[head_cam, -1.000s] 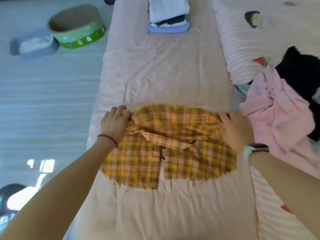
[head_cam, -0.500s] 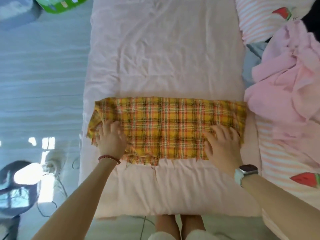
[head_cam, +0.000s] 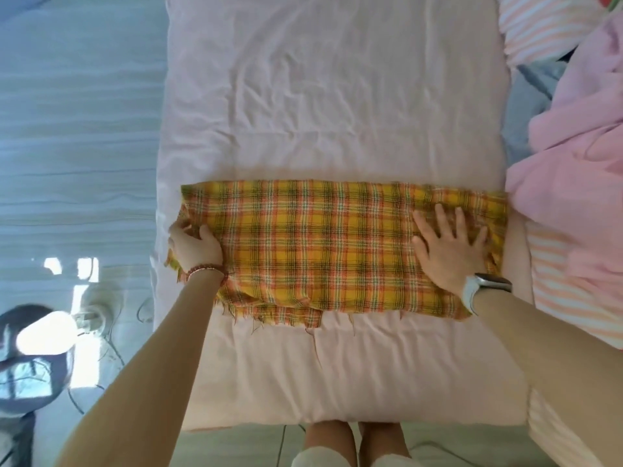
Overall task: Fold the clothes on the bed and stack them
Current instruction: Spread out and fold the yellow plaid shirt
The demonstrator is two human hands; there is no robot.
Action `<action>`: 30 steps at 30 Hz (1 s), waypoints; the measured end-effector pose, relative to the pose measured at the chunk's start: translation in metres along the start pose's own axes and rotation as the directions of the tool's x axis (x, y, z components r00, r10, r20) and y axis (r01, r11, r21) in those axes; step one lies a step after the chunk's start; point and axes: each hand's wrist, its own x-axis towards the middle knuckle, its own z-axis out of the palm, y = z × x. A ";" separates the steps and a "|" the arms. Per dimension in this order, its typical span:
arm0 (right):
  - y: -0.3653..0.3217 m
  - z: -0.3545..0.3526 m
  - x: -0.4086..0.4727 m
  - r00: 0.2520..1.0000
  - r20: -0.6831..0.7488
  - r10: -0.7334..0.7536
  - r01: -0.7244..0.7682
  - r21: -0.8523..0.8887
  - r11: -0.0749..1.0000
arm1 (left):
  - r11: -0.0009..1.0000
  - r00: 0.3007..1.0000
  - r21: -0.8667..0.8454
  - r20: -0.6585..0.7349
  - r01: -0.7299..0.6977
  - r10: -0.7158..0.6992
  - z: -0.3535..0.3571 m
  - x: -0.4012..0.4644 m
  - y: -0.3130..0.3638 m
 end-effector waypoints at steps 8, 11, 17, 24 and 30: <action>0.050 0.023 -0.013 0.924 0.014 0.382 -0.318 0.582 0.748 | 0.412 0.524 0.324 0.513 -0.852 0.680 0.058 -0.120 0.006; 0.049 0.027 -0.012 0.859 0.052 0.509 -0.312 0.841 0.441 | 0.257 0.439 0.356 0.691 -0.898 0.574 0.089 -0.146 0.006; 0.057 0.008 -0.015 0.902 0.317 0.293 -0.294 0.948 -0.119 | 0.214 0.530 0.485 0.783 -0.848 0.326 0.116 -0.141 0.001; 0.027 -0.065 -0.047 0.995 -0.008 -0.101 0.018 0.996 0.092 | 0.406 0.476 0.368 0.854 -0.837 0.209 0.106 -0.133 0.026; -0.089 -0.110 -0.059 0.929 -0.204 -0.309 0.300 0.904 0.305 | 0.901 0.712 -0.362 0.696 0.238 0.092 0.003 -0.082 0.036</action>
